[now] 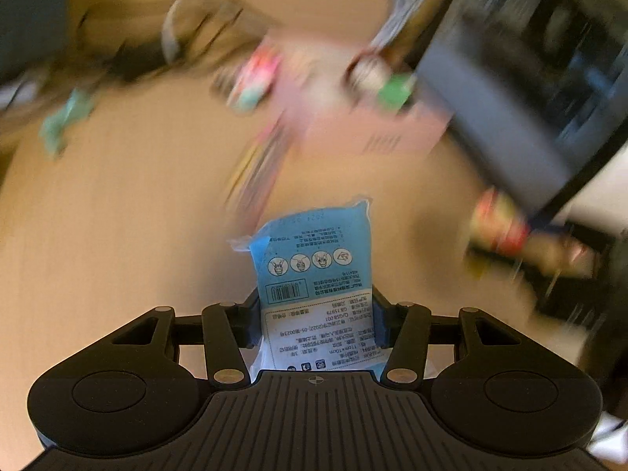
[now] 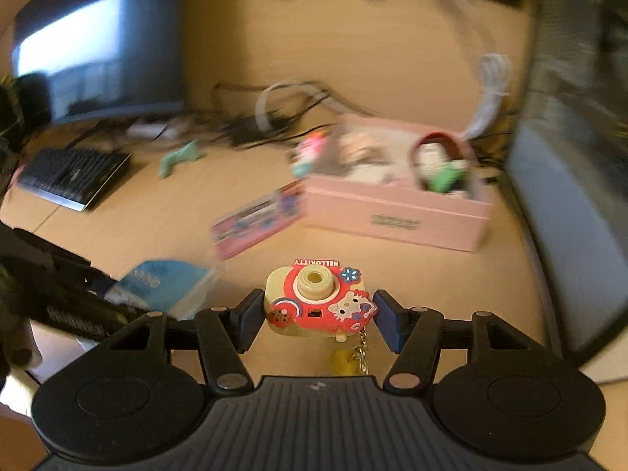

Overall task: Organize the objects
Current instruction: 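Carry the blue packet into the pink box and open the left gripper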

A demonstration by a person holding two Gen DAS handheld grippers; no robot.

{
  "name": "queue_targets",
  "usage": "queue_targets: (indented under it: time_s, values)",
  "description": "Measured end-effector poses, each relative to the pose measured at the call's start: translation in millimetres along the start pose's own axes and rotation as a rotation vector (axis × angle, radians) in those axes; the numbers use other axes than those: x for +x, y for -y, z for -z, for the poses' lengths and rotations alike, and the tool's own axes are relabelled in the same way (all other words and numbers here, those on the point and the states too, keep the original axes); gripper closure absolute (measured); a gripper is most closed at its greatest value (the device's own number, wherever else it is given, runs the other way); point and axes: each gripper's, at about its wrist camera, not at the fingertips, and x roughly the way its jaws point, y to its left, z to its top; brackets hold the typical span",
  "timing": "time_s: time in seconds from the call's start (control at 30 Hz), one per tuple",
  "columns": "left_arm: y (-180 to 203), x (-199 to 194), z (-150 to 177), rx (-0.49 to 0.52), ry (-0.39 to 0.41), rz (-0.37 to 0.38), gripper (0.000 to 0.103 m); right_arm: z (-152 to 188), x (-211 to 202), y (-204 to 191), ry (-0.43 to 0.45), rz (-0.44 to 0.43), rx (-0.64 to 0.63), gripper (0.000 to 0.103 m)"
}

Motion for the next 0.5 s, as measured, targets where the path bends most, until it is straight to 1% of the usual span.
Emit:
queue_targets:
  time_s: [0.07,0.1,0.17,0.27,0.3,0.37,0.4,0.47,0.5]
  values:
    - [12.6,-12.1,-33.8,0.017,0.093,0.008,0.048,2.5,-6.5,13.7,0.014,0.016,0.033,0.043]
    - [19.8,-18.4,-54.4,0.023,0.153,0.009,0.048,4.1,-9.2,19.8,0.022,0.024,0.048,0.043]
    - [31.3,-21.1,-86.6,0.024,0.231,0.019,0.047,7.0,-12.6,29.4,0.034,0.032,0.073,0.043]
    - [46.7,-7.7,-129.7,0.034,0.337,0.009,0.047,11.2,-14.0,43.1,0.045,0.023,0.125,0.043]
    - [50.8,2.5,-143.1,0.023,0.363,0.018,0.047,13.0,-13.0,47.8,0.048,0.014,0.142,0.043]
    - [56.8,26.3,-163.0,-0.002,0.369,0.036,0.047,16.6,-10.7,53.6,0.042,0.003,0.152,0.043]
    - [59.8,39.4,-169.2,0.003,0.364,0.030,0.047,19.0,-9.7,56.5,0.036,0.000,0.151,0.043]
    - [61.9,70.5,-176.2,0.004,0.347,-0.013,0.047,22.6,-5.9,58.8,0.022,-0.009,0.142,0.043]
    - [60.9,87.8,-177.1,-0.001,0.323,-0.023,0.047,23.8,-5.2,59.5,0.017,-0.012,0.135,0.043]
